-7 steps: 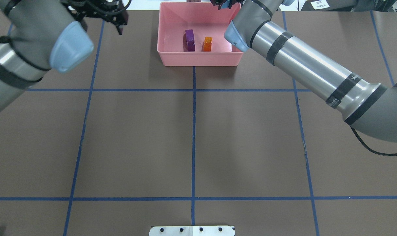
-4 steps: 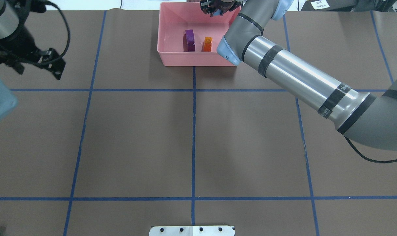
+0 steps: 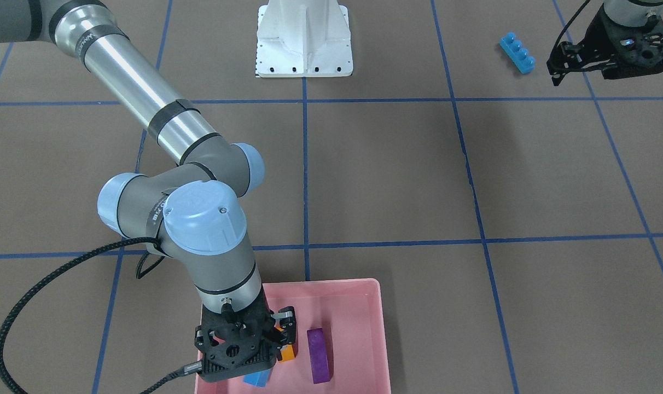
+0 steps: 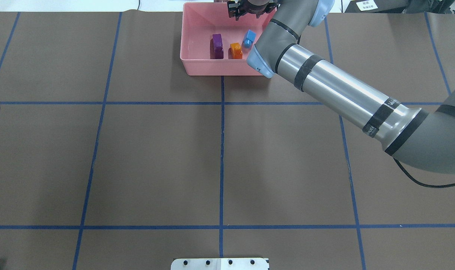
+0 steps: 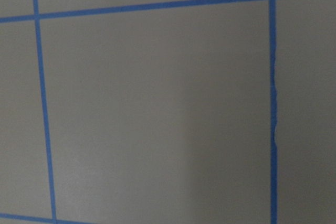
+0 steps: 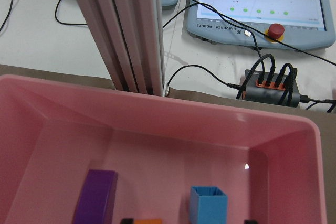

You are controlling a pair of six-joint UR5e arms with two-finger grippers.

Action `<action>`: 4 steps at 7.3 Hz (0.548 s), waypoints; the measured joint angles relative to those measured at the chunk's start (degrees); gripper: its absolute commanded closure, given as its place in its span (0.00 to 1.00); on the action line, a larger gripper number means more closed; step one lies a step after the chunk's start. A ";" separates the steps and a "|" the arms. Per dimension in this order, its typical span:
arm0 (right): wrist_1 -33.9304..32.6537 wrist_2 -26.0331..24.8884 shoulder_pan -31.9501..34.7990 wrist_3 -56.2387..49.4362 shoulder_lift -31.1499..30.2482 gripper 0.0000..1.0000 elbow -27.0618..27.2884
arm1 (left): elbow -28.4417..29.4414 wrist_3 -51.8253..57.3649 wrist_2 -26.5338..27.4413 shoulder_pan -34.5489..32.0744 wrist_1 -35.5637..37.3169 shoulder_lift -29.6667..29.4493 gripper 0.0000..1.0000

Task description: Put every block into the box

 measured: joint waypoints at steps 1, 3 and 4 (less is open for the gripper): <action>-0.06 0.16 0.26 0.48 0.19 0.01 0.10 | 1.09 -5.14 0.14 0.22 -13.55 9.30 0.00; -0.76 3.11 1.93 0.95 0.54 0.01 0.93 | 3.80 -13.85 0.22 1.29 -36.67 24.59 0.00; -3.69 6.25 3.39 0.86 0.48 0.01 3.05 | 4.32 -18.20 0.39 3.12 -42.59 28.41 0.00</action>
